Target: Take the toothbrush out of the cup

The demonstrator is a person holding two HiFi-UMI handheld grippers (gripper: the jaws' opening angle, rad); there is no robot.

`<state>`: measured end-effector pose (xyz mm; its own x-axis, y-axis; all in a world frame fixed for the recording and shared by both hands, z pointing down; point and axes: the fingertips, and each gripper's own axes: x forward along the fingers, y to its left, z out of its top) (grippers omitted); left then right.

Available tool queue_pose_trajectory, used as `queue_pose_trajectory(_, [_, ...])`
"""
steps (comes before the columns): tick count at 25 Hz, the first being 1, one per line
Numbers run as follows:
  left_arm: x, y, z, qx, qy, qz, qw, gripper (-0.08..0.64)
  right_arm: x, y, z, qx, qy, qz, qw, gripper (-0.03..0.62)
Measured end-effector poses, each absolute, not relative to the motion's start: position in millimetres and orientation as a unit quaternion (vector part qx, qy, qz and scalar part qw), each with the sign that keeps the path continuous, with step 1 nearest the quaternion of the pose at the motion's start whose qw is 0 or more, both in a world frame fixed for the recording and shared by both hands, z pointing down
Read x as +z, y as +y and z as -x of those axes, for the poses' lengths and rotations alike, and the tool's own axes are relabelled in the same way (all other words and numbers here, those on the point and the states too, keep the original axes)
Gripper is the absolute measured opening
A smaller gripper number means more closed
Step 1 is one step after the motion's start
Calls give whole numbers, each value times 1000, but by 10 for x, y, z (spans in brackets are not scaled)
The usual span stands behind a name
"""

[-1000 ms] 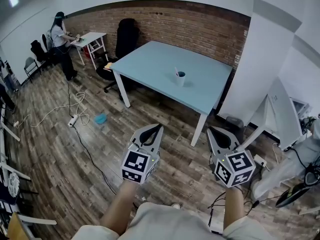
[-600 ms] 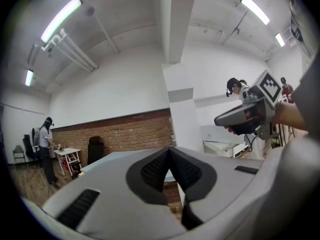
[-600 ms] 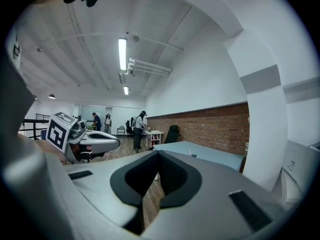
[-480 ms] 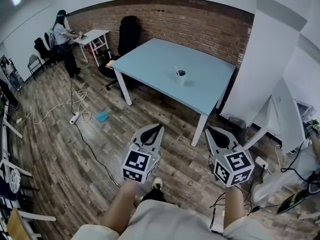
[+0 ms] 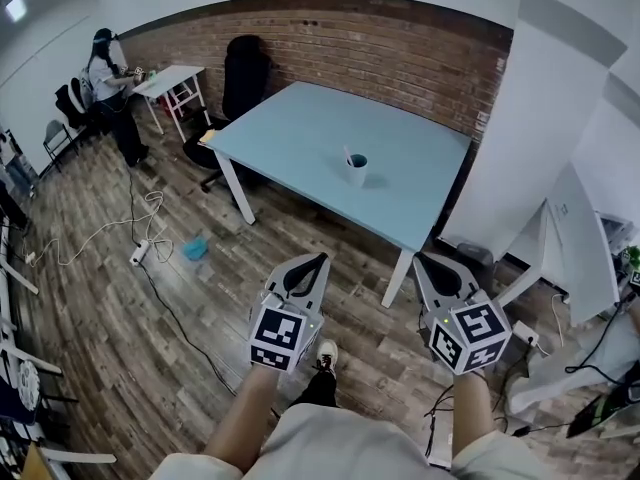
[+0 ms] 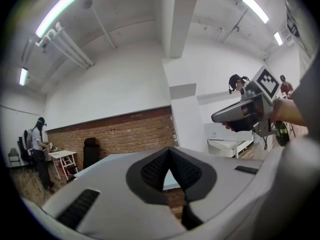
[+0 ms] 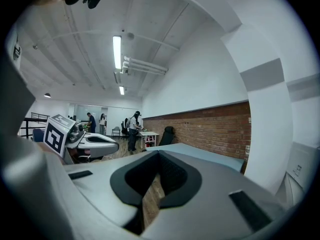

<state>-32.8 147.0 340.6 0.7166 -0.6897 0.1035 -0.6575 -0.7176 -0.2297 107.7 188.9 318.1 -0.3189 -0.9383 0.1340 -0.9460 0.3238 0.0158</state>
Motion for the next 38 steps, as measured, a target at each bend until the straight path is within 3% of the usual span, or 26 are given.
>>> queue_pose_trajectory(18, [3268,-103,206,-88,359,926,80,26,2987,323,-1164,37,-811,-583,31,9])
queue_pose_trajectory(38, [3466,-1177,101,-97,355,928,61,26,3258,-720,-1242,61,-810,-579,73,9])
